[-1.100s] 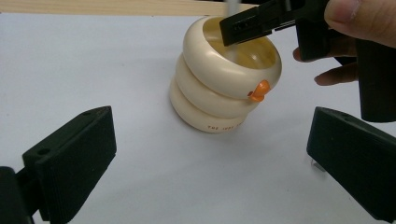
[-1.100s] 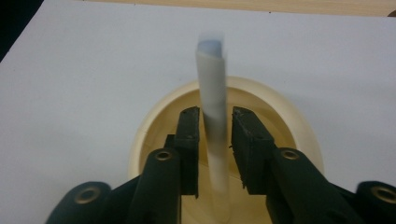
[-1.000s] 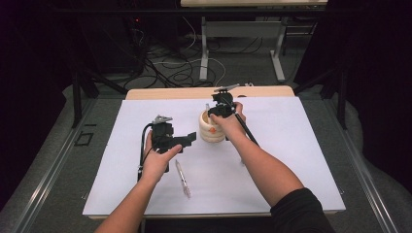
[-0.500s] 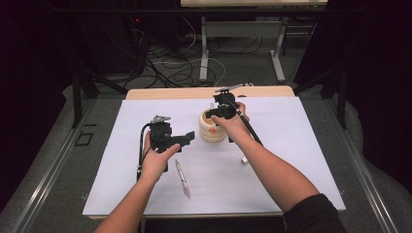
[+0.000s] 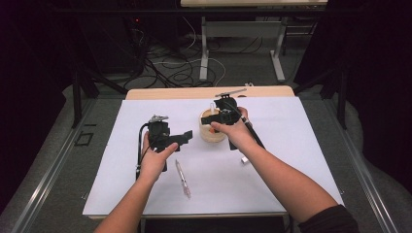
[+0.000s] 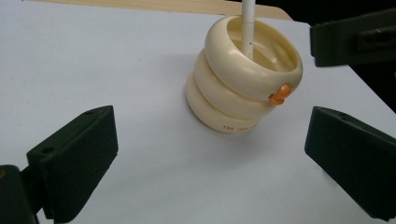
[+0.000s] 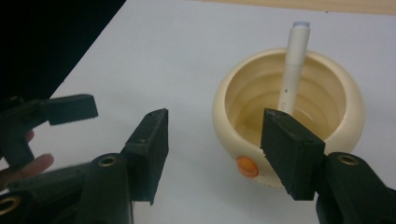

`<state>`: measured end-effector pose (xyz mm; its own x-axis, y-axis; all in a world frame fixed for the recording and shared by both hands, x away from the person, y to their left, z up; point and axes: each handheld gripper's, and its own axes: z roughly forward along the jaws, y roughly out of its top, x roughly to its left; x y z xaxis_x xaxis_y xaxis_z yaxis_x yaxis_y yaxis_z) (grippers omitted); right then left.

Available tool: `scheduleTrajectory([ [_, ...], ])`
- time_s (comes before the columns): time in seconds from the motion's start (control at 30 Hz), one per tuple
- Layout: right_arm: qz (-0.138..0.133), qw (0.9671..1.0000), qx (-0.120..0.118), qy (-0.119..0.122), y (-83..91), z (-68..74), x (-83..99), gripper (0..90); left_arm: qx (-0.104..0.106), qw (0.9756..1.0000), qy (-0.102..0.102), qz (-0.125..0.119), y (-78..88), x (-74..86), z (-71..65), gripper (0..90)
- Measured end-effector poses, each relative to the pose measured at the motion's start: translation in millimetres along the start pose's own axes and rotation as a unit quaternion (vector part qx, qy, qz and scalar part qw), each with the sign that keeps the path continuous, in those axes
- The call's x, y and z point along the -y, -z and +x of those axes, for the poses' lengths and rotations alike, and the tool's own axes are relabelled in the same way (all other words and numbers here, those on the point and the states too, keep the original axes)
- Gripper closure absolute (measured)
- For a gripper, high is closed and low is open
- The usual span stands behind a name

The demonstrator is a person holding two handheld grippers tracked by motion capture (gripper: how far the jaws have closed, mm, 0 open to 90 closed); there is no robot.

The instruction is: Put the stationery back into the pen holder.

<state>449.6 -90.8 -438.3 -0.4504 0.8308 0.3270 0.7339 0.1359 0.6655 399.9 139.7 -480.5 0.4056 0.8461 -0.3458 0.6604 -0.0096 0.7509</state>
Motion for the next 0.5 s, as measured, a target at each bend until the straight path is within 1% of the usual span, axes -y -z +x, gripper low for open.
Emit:
scheduleTrajectory([
  [0.1, 0.002, 1.0000, -0.007, 0.000, 3.2, 1.5, 5.1, 37.0, -0.002, 1.0000, 0.001, -0.001, 0.2, -0.3, 1.8, 2.8],
  [0.13, 0.001, 0.9999, -0.010, -0.001, 4.0, 1.8, 6.7, 36.1, -0.005, 1.0000, 0.002, -0.005, -0.1, -0.1, 1.8, 2.8],
  [0.2, 0.005, 0.9999, -0.013, 0.000, 5.2, 2.6, 9.5, 34.0, -0.005, 1.0000, 0.004, -0.006, 0.1, -0.5, 2.2, 2.9],
  [0.23, 0.006, 0.9999, -0.012, 0.003, 5.7, 3.0, 10.8, 33.3, -0.002, 1.0000, 0.003, -0.002, 0.8, -1.1, 3.1, 2.9],
  [0.27, 0.007, 0.9999, -0.013, 0.004, 6.1, 3.4, 12.0, 32.4, -0.003, 1.0000, 0.004, -0.004, 0.9, -1.0, 3.3, 2.9],
  [0.3, 0.010, 0.9999, -0.013, 0.005, 6.7, 4.1, 13.2, 31.2, -0.004, 0.9999, 0.006, -0.007, 0.7, -1.0, 3.4, 2.9],
  [0.33, 0.015, 0.9998, -0.014, 0.006, 7.0, 4.7, 14.2, 30.1, 0.000, 1.0000, 0.008, -0.003, 1.4, -1.3, 4.0, 2.9],
  [0.4, 0.022, 0.9995, -0.018, 0.011, 7.0, 6.4, 16.6, 26.2, 0.000, 1.0000, 0.007, -0.003, 1.1, -1.1, 4.4, 3.0],
  [0.43, 0.027, 0.9994, -0.022, 0.010, 7.0, 7.4, 18.0, 25.6, 0.000, 1.0000, 0.005, 0.001, 1.3, -1.2, 4.6, 3.1],
  [0.47, 0.033, 0.9992, -0.022, 0.011, 6.7, 8.2, 19.5, 25.2, -0.002, 1.0000, 0.006, -0.002, 0.7, -0.8, 4.6, 3.2],
  [0.5, 0.036, 0.9991, -0.021, 0.013, 5.9, 9.0, 21.4, 25.2, -0.001, 1.0000, 0.005, 0.001, 1.3, -1.1, 4.9, 3.3],
])
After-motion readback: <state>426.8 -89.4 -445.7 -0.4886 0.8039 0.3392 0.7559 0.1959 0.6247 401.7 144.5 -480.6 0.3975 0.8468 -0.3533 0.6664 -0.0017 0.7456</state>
